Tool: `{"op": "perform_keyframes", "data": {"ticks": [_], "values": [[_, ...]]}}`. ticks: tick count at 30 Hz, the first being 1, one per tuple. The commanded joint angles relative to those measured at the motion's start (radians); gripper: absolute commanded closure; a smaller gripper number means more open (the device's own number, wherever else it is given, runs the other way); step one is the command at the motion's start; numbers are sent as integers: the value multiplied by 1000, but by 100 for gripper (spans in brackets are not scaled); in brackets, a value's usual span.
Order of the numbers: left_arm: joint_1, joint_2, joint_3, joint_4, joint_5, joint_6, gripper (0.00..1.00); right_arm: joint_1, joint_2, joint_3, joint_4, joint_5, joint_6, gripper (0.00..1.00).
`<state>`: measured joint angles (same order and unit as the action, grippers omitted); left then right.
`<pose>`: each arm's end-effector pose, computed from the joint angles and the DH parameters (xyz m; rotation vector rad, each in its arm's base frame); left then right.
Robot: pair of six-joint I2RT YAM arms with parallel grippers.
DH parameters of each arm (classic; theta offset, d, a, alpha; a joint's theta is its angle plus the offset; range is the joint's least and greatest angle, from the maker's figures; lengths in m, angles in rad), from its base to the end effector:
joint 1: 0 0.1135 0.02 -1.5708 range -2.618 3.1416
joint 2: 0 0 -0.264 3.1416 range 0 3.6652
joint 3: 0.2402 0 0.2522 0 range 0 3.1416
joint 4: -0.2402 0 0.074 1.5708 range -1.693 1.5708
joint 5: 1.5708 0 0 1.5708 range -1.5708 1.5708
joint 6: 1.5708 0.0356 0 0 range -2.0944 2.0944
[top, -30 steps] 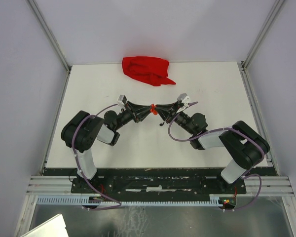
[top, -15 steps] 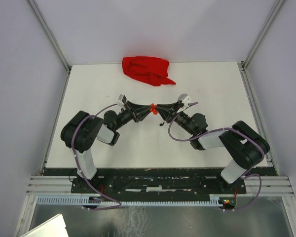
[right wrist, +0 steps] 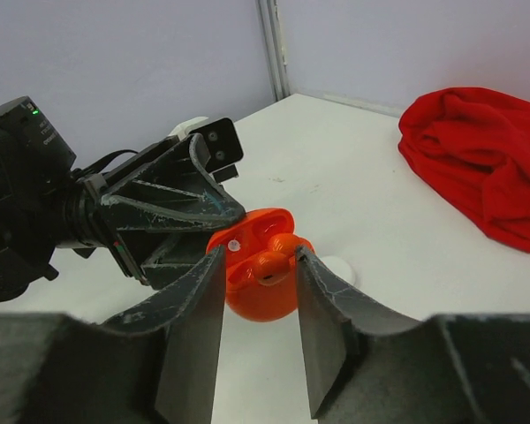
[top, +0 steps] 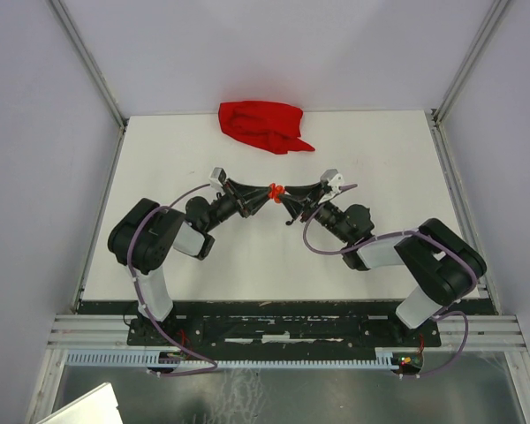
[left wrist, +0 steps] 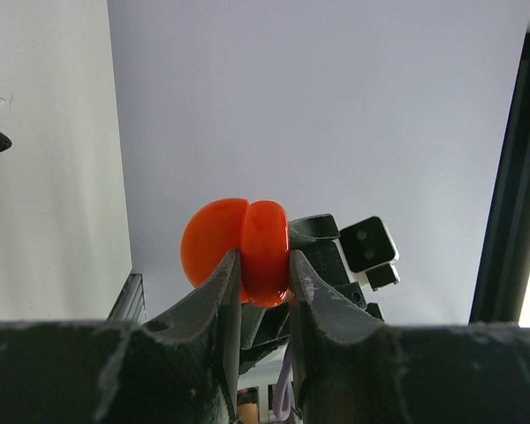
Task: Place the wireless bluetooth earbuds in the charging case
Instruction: Place the earbud in the charging case.
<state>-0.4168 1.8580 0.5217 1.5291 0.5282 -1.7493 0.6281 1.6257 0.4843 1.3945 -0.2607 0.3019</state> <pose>0.2788 -0.1431 0.1624 -0.6166 1.6944 -2.0546 0.2341 0.1813 0.2065 -0.4516 1.3149 0.9545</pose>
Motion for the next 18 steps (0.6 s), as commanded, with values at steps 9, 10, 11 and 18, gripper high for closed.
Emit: {"op": "perform_keyframes", "data": {"ticks": [9, 10, 11, 18], "values": [[-2, 56, 26, 200, 8, 21, 97, 4, -297, -15, -160, 143, -15, 34], [-2, 60, 24, 200, 13, 28, 97, 3, -343, -7, -243, 186, -26, 33], [-2, 62, 20, 201, 19, 37, 97, 5, -393, 17, -377, 260, -23, 33], [-3, 67, 30, 200, 105, 104, 97, -9, -410, 513, -1614, 537, -29, 17]]}}
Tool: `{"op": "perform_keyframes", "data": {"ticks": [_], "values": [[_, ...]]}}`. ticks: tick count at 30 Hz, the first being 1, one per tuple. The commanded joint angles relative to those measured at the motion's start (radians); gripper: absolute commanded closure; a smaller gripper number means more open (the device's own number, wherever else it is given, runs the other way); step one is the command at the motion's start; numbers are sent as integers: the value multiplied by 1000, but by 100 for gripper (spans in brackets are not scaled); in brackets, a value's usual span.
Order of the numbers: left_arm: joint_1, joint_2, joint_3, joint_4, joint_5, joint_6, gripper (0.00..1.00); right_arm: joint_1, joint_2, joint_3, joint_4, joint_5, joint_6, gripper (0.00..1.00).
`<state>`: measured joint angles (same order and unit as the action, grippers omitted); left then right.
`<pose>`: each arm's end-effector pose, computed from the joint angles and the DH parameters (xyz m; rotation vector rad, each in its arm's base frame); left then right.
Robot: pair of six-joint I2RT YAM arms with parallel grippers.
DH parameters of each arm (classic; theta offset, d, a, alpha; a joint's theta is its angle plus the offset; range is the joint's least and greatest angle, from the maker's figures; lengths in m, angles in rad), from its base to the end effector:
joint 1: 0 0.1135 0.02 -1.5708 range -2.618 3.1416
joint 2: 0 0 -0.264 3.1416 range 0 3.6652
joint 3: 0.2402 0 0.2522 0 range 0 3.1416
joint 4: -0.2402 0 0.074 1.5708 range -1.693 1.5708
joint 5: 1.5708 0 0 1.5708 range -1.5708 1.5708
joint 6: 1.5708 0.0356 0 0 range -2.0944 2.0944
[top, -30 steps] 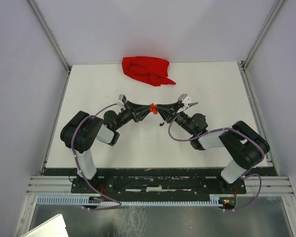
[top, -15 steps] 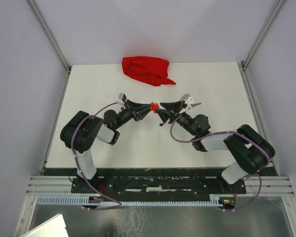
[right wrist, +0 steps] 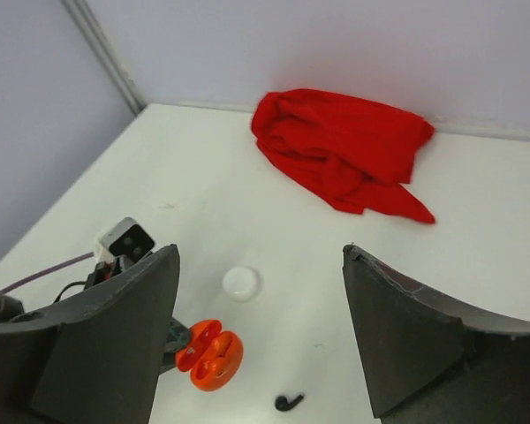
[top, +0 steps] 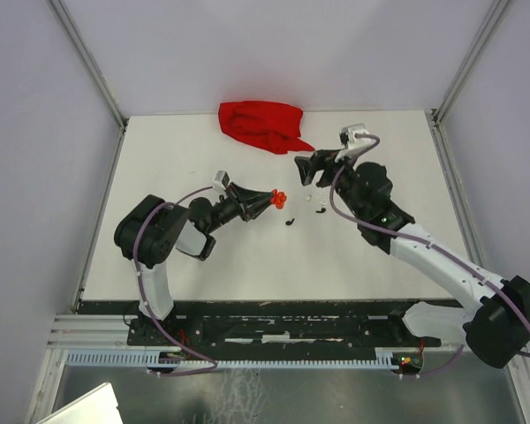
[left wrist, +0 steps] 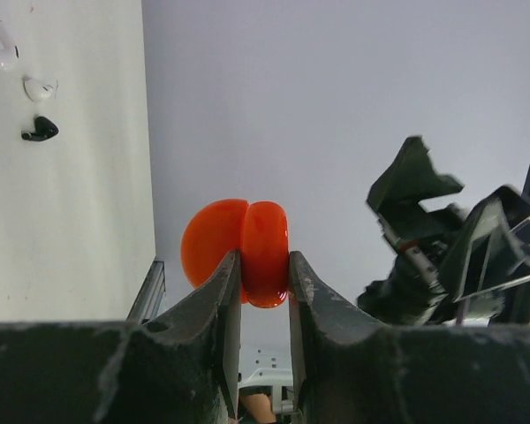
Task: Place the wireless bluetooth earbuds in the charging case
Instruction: Place the earbud in the charging case.
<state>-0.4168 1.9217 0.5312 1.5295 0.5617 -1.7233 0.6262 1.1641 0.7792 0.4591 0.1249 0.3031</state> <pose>0.2820 -0.1456 0.1456 -0.6109 1.7660 -2.0344 0.2247 0.1571 0.3277 -0.1443 1.5254 0.6524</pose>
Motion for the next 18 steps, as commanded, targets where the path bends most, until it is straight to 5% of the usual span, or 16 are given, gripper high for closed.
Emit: {"op": "perform_keyframes", "data": {"ticks": [1, 8, 18], "values": [[-3, 5, 24, 198, 88, 81, 97, -8, 75, 256, -739, 144, -31, 16], [-2, 11, 41, 198, 169, 104, 97, -24, 214, 409, -961, 55, -36, 13], [-2, 11, 85, 146, 267, 143, 97, -53, 264, 415, -968, -46, -50, 13]]}}
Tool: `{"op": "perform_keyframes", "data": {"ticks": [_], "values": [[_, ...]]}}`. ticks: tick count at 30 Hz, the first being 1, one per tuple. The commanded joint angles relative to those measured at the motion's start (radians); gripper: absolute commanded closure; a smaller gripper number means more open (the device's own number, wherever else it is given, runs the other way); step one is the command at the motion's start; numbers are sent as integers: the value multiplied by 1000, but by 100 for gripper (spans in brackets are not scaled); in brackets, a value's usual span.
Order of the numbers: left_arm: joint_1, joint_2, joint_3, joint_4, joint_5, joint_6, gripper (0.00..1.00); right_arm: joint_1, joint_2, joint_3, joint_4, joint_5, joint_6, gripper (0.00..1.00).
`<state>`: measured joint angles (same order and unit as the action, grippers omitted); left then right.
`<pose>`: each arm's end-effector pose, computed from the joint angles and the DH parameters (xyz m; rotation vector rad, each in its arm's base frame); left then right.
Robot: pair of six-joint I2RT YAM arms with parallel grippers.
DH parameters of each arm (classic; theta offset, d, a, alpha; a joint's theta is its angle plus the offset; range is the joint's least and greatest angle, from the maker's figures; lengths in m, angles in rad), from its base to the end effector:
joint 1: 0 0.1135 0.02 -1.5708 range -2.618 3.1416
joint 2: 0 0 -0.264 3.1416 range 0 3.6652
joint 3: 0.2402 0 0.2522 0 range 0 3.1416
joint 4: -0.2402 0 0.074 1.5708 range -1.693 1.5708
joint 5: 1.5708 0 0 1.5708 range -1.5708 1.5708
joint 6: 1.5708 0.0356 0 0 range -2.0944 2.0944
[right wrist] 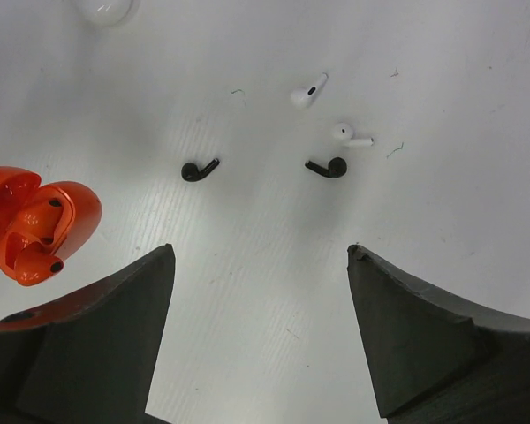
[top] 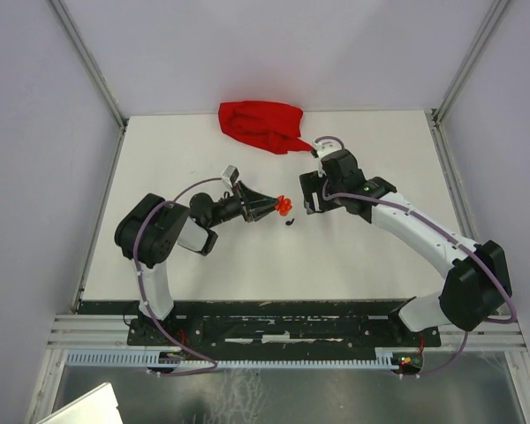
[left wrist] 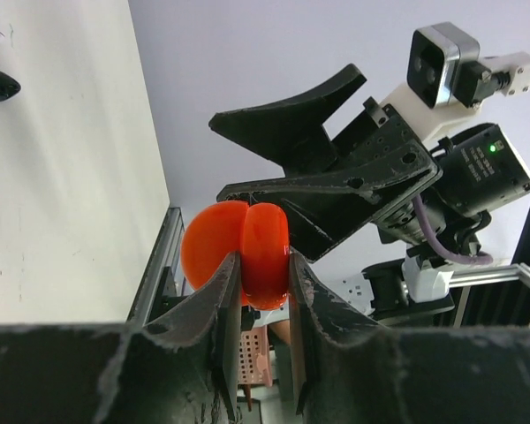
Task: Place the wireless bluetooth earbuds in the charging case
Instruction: Place the earbud in the charging case, then close the charging case.
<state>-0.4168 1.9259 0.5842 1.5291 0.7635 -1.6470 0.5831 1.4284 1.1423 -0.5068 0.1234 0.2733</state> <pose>0.2861 -0.1536 0.1547 -0.3059 1.8513 -2.0977 0.2622 0.1677 0.2854 -0.3066 2.3526 0.2703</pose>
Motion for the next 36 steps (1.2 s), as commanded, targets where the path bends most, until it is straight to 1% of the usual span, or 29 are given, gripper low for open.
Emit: {"op": "perform_keyframes", "data": {"ticks": [1, 9, 21, 28, 33, 36], "values": [[-2, 7, 35, 145, 71, 67, 97, -10, 2, 51, 2, -51, -22, 13], [-7, 5, 47, 117, 66, 75, 97, -12, 38, 54, 36, -120, -18, 13], [-24, 5, 74, 12, 21, 124, 97, 3, 57, 58, 68, -180, -11, 16], [-25, 14, 77, -26, -16, 139, 97, 37, 62, 62, 71, -185, -11, 16], [-25, 33, 77, -25, -57, 124, 97, 60, 62, 59, 73, -181, -5, 17], [-25, 43, 73, -14, -88, 103, 97, 66, 49, 53, 70, -139, 0, 17]]}}
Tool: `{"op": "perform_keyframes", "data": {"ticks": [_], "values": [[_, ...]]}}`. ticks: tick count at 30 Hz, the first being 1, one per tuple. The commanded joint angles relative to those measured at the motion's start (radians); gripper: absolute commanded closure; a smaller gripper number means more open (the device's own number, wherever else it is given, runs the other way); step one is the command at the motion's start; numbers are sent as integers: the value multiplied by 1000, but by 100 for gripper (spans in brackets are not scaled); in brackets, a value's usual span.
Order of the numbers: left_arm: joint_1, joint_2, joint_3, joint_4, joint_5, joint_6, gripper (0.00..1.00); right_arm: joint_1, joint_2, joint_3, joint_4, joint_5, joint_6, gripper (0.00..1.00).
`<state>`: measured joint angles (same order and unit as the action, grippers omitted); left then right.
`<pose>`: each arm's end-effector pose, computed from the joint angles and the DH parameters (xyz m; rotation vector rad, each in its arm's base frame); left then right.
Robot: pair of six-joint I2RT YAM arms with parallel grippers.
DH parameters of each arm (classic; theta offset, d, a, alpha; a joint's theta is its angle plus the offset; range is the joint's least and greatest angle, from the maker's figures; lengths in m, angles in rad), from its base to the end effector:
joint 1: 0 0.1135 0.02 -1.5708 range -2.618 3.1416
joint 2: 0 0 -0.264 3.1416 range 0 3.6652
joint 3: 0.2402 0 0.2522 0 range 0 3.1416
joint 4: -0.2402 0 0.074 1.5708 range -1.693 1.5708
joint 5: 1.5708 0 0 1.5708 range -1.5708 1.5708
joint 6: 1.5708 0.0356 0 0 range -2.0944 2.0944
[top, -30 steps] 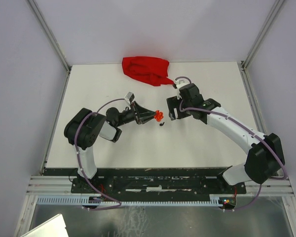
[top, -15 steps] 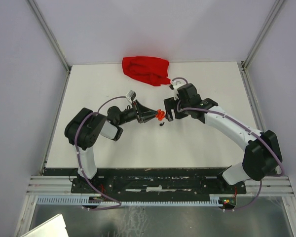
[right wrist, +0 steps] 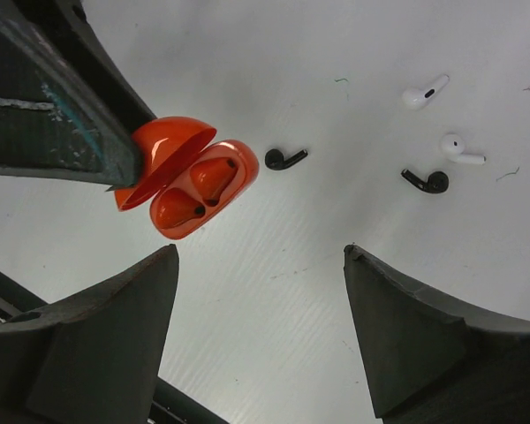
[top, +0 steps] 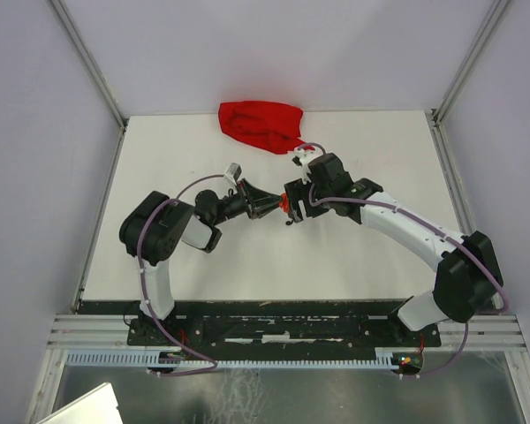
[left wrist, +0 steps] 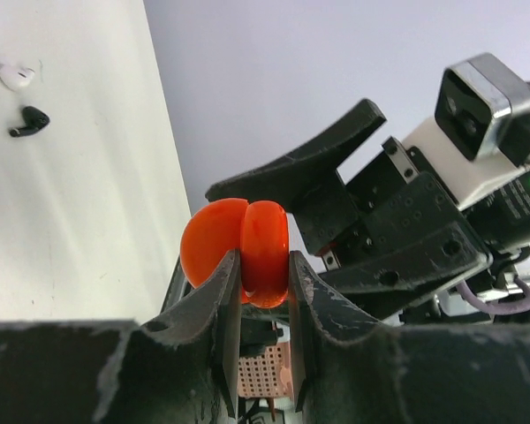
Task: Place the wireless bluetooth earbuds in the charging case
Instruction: Close the charging case.
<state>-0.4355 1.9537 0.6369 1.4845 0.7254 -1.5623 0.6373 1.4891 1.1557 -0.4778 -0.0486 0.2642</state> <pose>0.2960 -0.1638 0.1532 -0.2612 1.8366 -2.0317 0.2602 0.1948 0.2737 -0.4750 2.3892 0.4769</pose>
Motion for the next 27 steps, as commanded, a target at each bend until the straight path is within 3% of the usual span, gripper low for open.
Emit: {"op": "perform_keyframes", "data": {"ticks": [1, 5, 9, 13, 16, 19, 27], "values": [[-6, 17, 17, 36, -61, 11, 97, 11, -21, 32, 50, 66, 14, 17], [-6, 22, -25, 91, -153, -60, 97, 10, -93, -35, 117, 215, 20, 15], [-7, 24, -71, 141, -271, -181, 97, 10, -188, -181, 290, 244, -19, 13], [-19, 9, -97, 152, -361, -277, 97, 11, -271, -350, 554, 244, -54, 12], [-37, -11, -116, 150, -423, -347, 97, 10, -303, -524, 850, 216, -103, 12], [-51, -41, -123, 106, -461, -403, 97, 11, -263, -645, 1182, 148, -153, 11], [-76, -203, -135, -128, -538, -415, 97, 51, -81, -665, 1433, 119, -227, 12]]}}
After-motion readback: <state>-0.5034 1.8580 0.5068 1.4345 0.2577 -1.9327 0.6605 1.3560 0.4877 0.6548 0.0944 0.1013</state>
